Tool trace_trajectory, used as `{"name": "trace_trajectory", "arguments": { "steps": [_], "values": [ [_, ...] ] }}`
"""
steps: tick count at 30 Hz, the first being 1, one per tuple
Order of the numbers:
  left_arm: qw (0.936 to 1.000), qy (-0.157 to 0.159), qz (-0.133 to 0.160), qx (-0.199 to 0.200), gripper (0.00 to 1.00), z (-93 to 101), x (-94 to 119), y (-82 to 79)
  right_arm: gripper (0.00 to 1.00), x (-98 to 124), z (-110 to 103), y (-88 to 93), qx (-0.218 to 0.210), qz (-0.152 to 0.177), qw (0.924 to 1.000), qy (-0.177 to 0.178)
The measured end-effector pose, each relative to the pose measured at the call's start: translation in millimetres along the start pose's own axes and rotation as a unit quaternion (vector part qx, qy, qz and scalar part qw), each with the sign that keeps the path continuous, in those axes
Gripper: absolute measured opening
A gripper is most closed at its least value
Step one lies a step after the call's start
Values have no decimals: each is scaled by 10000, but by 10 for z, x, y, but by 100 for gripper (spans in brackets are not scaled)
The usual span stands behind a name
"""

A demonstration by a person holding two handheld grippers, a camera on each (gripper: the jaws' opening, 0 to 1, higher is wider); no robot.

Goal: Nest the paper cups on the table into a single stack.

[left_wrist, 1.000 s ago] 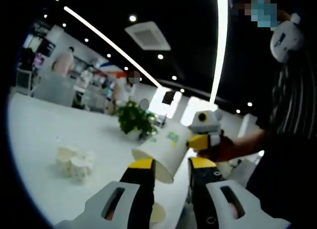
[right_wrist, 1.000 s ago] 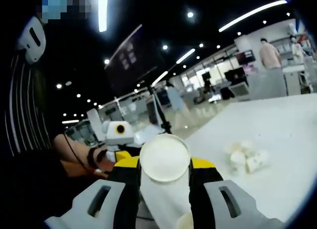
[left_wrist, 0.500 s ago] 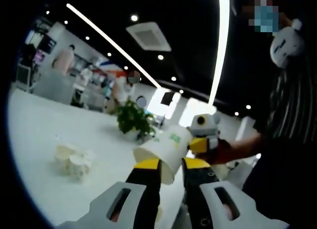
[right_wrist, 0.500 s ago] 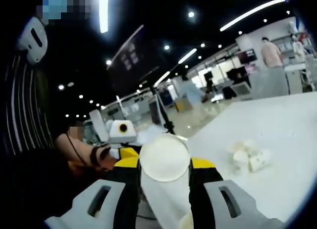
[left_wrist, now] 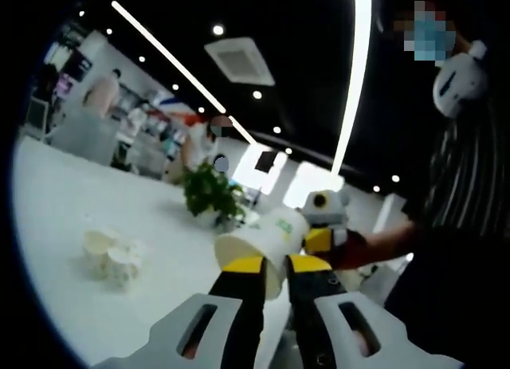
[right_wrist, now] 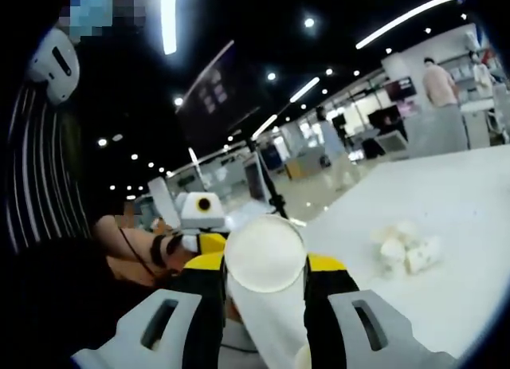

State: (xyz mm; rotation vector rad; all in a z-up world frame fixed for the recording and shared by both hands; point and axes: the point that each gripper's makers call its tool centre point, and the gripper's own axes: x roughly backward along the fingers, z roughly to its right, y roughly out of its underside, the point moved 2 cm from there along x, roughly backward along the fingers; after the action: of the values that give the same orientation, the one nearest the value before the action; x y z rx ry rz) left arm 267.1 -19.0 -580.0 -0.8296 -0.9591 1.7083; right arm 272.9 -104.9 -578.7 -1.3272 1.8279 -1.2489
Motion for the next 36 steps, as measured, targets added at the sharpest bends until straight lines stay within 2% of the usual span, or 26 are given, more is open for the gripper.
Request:
{"name": "trace_trajectory", "arguments": {
  "steps": [10,22,26,30,36],
  "values": [
    [9997,158,-104,-128,6,63,-1,-28,34,19,-24,21,-66,55,9999,-110],
    [9987,427,-267,5,1,157,-28,-50,35,46,-27,50,-30,109,9998,-156],
    [9982,470,-285,-256,0,206,-43,-55,35,60,-12,45,-46,152,9998,-136],
    [9981,497,-345,-83,0,211,-51,-48,35,75,-2,52,-55,147,9998,-145],
    [9978,516,-392,-103,0,214,-57,-40,35,81,5,55,-47,141,9998,-133]
  ]
}}
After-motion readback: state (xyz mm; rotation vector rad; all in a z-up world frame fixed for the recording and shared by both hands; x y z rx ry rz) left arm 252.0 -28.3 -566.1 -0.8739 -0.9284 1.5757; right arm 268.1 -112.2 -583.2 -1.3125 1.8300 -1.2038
